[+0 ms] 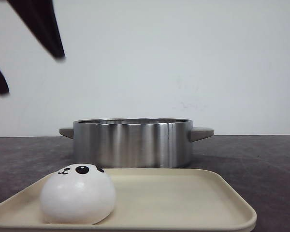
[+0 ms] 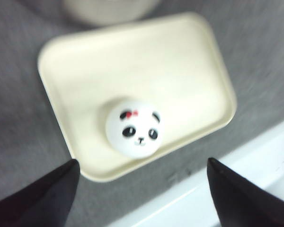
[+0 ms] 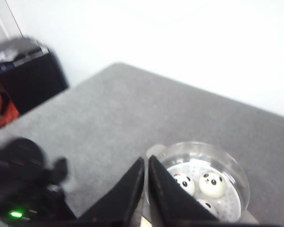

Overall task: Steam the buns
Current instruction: 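Lower the left gripper onto the last bun on the tray and grasp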

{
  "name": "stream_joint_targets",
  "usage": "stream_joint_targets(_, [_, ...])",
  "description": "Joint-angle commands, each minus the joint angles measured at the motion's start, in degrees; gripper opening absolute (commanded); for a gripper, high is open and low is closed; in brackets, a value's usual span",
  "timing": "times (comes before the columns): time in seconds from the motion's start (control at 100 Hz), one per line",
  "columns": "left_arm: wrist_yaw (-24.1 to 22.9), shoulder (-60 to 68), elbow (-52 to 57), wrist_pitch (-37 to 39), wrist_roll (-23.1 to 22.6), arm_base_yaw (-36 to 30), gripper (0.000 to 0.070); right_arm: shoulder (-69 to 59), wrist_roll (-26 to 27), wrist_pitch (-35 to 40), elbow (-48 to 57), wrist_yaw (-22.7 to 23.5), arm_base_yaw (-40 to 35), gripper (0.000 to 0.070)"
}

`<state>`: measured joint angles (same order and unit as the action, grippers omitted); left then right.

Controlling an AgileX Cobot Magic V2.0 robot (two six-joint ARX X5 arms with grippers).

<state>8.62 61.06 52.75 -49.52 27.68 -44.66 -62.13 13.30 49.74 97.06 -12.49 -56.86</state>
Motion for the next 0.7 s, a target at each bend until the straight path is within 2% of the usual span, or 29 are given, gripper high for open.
stream_joint_targets(0.0, [0.13,3.45,0.94,2.34,0.11,-1.22,0.0515,-0.04,0.57,0.22,1.05,-0.50,-0.72,0.0006])
stream_joint_targets(0.15, [0.02,12.00,0.94,6.01,-0.13,-3.13,0.0515,1.68,1.40,1.66,1.05,-0.55,-0.72,0.0006])
stream_joint_targets(0.34, [0.00,20.94,0.94,5.75,-0.22,-4.68,0.0515,1.92,1.79,4.02,1.05,-1.11,-0.72,0.0006])
stream_joint_targets(0.69, [-0.04,26.53,0.94,10.27,-0.61,-4.85,0.0513,1.92,2.40,4.13,1.05,-1.11,-0.72,0.0006])
